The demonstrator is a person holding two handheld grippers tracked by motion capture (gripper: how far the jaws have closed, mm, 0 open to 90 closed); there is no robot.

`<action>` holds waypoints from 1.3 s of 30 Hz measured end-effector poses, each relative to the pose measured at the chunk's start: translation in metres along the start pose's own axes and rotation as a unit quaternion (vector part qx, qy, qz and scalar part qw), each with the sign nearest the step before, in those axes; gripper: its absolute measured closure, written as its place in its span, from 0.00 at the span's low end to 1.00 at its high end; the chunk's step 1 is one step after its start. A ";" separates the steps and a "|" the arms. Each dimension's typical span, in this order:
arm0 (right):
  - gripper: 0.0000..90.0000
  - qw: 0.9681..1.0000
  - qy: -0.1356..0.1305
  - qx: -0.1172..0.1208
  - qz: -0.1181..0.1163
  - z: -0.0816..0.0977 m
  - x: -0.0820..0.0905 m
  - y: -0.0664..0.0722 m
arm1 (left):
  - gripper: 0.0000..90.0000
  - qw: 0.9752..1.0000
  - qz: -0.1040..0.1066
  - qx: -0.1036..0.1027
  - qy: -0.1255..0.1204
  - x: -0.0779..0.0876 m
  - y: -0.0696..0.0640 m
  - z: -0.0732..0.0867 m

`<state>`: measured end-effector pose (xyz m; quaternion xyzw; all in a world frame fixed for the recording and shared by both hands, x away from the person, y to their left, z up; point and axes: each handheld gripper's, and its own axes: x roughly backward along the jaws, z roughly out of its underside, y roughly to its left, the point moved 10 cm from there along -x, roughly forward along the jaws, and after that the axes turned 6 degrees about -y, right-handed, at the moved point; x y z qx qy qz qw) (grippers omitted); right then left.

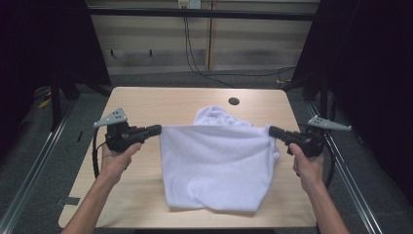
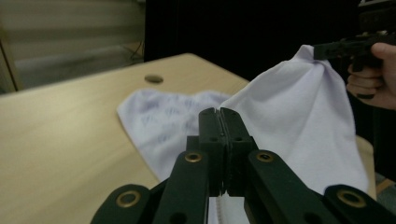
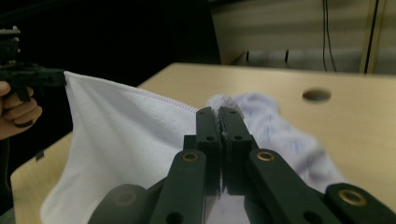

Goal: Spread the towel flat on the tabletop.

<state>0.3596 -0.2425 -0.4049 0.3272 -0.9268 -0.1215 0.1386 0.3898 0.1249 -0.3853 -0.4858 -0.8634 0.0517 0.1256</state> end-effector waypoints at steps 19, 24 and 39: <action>0.97 0.996 -0.019 0.028 -0.083 -0.011 0.058 0.067 | 0.99 0.997 0.071 -0.001 -0.007 0.051 -0.056 0.022; 0.97 0.996 0.036 0.007 -0.086 0.063 0.092 0.089 | 0.99 0.996 0.090 0.001 0.020 0.078 -0.090 0.068; 0.75 0.995 0.012 0.029 -0.099 0.067 0.168 0.139 | 0.83 0.986 0.167 0.009 0.020 0.126 -0.140 0.082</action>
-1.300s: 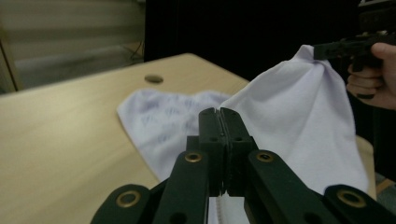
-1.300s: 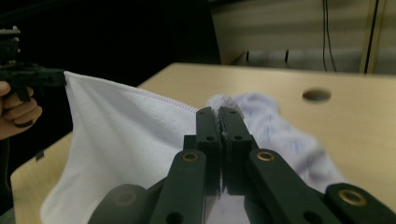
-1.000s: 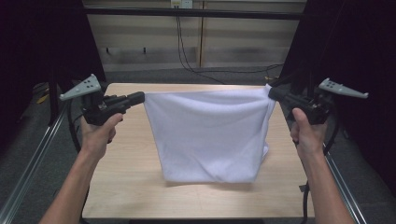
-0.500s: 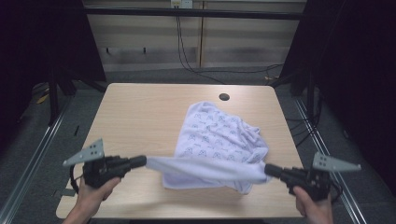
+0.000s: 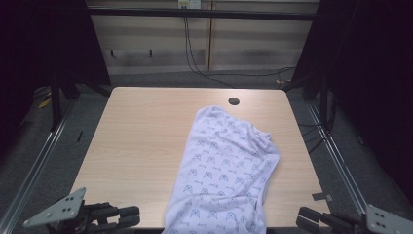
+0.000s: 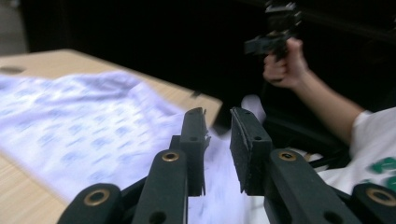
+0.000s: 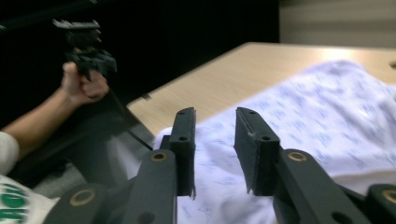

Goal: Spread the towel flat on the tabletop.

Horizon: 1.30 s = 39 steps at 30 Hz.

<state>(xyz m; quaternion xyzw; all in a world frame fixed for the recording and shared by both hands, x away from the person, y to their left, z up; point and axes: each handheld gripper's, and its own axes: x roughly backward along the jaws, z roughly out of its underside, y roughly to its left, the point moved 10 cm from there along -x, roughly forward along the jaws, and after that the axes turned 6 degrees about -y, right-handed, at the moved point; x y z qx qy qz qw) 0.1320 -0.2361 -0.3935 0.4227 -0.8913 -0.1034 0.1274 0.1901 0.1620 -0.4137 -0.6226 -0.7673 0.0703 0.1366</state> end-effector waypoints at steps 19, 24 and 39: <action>0.54 0.976 0.187 -0.049 0.100 0.101 -0.091 -0.116 | 0.80 0.969 -0.112 0.035 0.219 -0.146 0.172 0.094; 0.54 0.972 0.208 -0.036 0.105 0.107 -0.102 -0.119 | 0.90 0.966 -0.127 0.006 0.223 -0.141 0.171 0.096; 0.99 0.966 0.206 -0.028 0.152 0.105 -0.067 -0.126 | 0.89 0.961 -0.125 0.029 0.246 -0.071 0.122 0.116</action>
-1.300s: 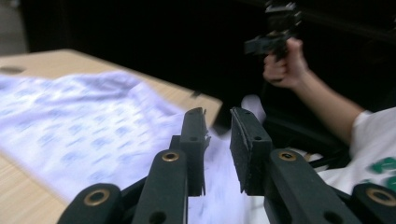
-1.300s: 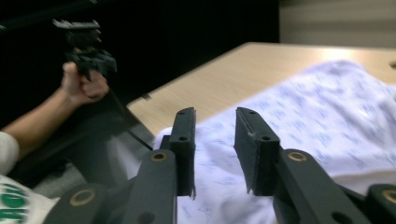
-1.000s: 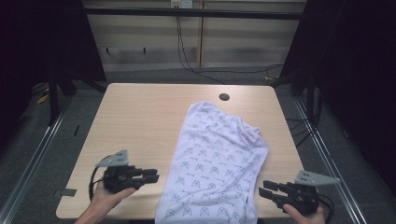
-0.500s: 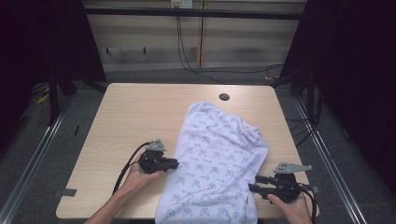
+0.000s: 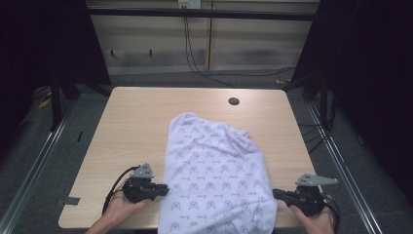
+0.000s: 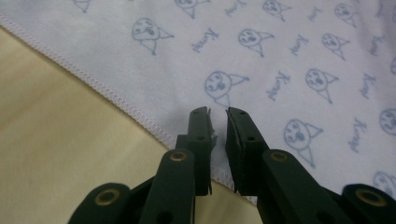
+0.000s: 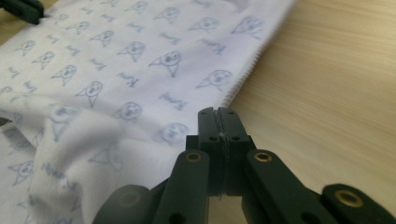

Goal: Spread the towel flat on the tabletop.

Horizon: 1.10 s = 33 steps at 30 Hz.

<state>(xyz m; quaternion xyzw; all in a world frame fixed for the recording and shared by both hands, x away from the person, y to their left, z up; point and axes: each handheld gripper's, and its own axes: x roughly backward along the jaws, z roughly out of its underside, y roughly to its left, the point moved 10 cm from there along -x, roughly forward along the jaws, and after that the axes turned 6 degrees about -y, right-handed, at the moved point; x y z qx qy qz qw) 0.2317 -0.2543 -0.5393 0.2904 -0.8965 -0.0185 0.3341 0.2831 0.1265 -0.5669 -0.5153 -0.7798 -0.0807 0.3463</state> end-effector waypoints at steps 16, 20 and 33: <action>0.74 0.999 -0.016 0.028 -0.036 -0.029 -0.023 0.000 | 0.95 0.999 0.006 0.015 -0.045 -0.007 0.025 -0.039; 0.76 0.997 -0.031 0.061 -0.027 -0.072 -0.059 -0.010 | 0.86 0.998 -0.035 0.028 -0.035 -0.029 0.052 -0.046; 0.92 0.998 0.021 0.045 -0.027 -0.114 -0.164 -0.037 | 0.84 0.998 -0.031 0.030 -0.035 -0.031 0.058 -0.040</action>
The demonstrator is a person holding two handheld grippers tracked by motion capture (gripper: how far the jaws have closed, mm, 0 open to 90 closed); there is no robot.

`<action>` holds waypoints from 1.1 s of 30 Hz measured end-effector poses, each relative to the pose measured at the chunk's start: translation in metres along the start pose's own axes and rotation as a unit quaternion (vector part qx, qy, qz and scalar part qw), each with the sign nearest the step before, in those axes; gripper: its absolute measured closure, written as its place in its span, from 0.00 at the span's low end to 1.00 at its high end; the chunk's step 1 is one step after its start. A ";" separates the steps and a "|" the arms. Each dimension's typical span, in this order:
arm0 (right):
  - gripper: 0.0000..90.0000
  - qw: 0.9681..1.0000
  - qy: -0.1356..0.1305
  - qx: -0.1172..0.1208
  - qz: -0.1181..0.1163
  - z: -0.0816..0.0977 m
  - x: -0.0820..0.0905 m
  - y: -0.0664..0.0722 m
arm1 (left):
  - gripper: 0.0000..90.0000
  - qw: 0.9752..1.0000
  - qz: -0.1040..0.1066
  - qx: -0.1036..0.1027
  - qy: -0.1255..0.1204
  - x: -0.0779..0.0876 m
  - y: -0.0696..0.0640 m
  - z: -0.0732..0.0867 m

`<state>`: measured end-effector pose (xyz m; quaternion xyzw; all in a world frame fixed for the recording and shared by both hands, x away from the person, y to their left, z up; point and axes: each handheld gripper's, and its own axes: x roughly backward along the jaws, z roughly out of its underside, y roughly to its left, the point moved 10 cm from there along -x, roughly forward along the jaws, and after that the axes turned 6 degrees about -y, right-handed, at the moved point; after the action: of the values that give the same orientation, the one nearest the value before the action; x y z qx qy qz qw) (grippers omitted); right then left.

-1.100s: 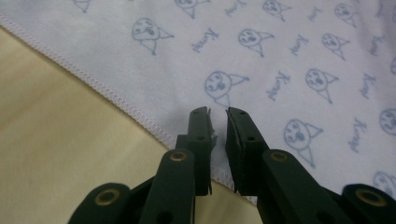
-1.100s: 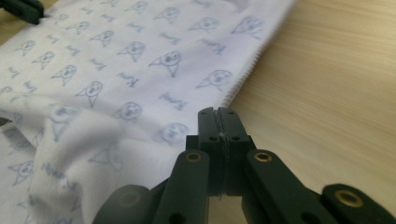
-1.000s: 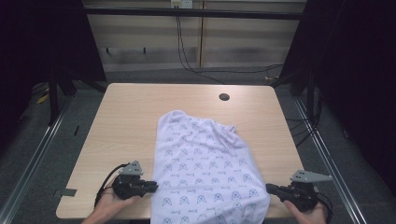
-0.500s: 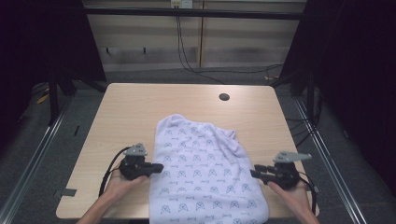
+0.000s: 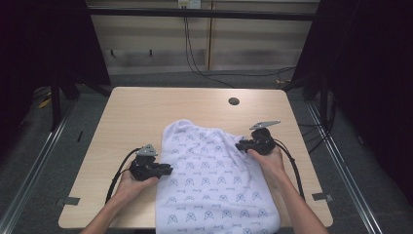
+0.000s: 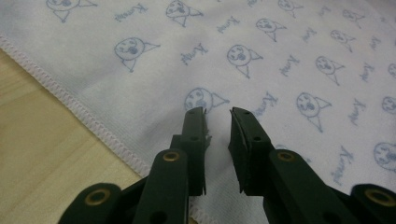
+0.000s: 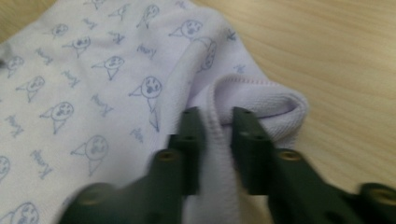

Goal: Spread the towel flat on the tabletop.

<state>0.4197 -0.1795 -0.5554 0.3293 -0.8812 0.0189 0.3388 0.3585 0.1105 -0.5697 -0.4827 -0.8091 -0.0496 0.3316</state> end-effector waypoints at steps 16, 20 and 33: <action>0.86 0.998 0.002 -0.015 0.068 0.067 0.094 -0.019 | 0.85 0.999 0.033 -0.005 0.030 0.017 -0.026 0.018; 0.86 0.997 0.019 -0.029 0.063 0.082 0.097 -0.017 | 0.86 0.997 0.063 -0.014 0.047 0.024 -0.045 0.028; 0.79 1.000 0.013 -0.002 0.023 0.092 0.114 0.027 | 0.78 0.994 0.103 -0.008 0.026 0.050 -0.078 0.037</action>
<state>0.2870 -0.2470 -0.5517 0.3082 -0.8839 0.0287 0.3506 0.2612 0.1218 -0.5508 -0.5646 -0.7455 -0.0342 0.3524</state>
